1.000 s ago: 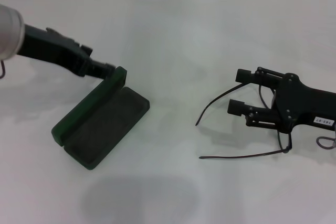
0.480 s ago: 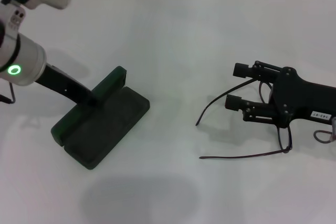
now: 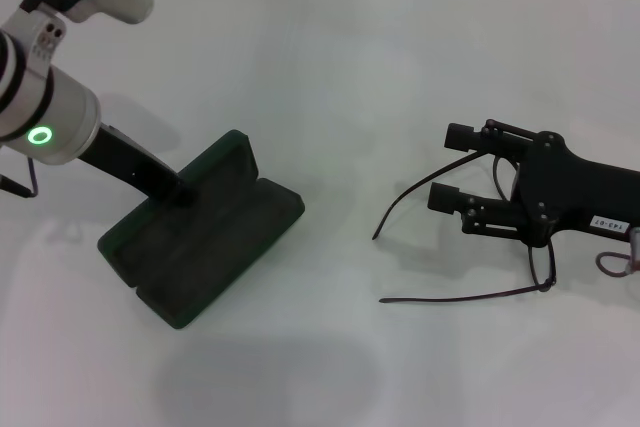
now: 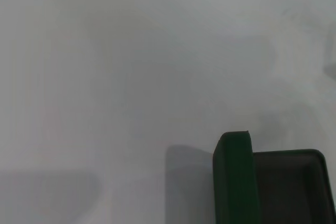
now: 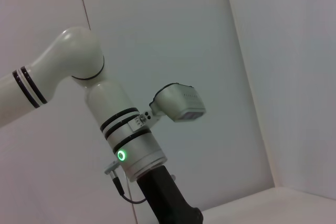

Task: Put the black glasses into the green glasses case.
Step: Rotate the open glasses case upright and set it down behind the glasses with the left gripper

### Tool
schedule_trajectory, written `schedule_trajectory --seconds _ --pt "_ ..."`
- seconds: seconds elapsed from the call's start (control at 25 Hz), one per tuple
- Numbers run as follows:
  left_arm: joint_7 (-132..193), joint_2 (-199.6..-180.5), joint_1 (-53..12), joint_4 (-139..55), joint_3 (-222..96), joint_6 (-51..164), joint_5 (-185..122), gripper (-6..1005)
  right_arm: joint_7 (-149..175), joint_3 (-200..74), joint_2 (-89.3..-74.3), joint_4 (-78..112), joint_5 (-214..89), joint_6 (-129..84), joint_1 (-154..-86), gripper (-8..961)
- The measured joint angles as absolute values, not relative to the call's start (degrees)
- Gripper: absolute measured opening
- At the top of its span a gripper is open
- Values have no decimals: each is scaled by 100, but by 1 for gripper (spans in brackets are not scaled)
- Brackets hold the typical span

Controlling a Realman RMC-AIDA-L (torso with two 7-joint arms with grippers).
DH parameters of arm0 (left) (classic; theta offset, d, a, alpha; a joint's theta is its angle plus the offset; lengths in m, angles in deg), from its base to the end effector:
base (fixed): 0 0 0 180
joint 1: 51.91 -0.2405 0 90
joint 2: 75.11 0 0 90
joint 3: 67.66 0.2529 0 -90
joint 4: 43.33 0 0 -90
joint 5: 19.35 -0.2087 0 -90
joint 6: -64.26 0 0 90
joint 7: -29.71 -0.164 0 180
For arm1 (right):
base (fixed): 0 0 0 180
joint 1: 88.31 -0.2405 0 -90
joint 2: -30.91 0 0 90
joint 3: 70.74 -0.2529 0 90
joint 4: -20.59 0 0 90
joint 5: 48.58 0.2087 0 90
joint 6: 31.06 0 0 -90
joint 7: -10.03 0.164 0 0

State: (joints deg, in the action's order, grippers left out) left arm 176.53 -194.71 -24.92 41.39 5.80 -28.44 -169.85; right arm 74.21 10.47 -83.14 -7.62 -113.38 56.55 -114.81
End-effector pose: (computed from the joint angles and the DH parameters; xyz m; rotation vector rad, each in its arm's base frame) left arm -0.2179 0.3379 0.0154 -2.4759 -1.0633 0.4396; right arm 0.2085 0.3097 -0.0375 -2.7172 0.3914 1.1396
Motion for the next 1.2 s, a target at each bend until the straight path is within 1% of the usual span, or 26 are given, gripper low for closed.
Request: schedule_trajectory --seconds 0.24,0.36,0.52,0.68,0.92,1.2 --pt "17634 -19481 -2475 4563 595 -2824 -16993 199 7416 1076 -8313 -762 -11363 5802 -11480 796" --pt "17213 -19473 -2363 5139 828 -2544 -16994 199 7460 1110 -8340 -868 -12239 6915 -11809 795" --pt "16451 -19478 -2110 5254 1186 -2005 -16995 199 7812 1119 -8428 -878 -12783 7448 -12121 795" --pt "15672 -19488 -1688 4690 1945 -1045 -16997 200 7926 1225 -8507 -876 -12900 7476 -12177 794" --pt "15388 -19503 -883 3180 2790 197 -16994 199 7919 1220 -8522 -837 -12776 7445 -11974 792" --pt "15254 -19535 -483 2016 3545 1317 -17111 224 7856 1212 -8506 -876 -12518 7420 -11628 787"
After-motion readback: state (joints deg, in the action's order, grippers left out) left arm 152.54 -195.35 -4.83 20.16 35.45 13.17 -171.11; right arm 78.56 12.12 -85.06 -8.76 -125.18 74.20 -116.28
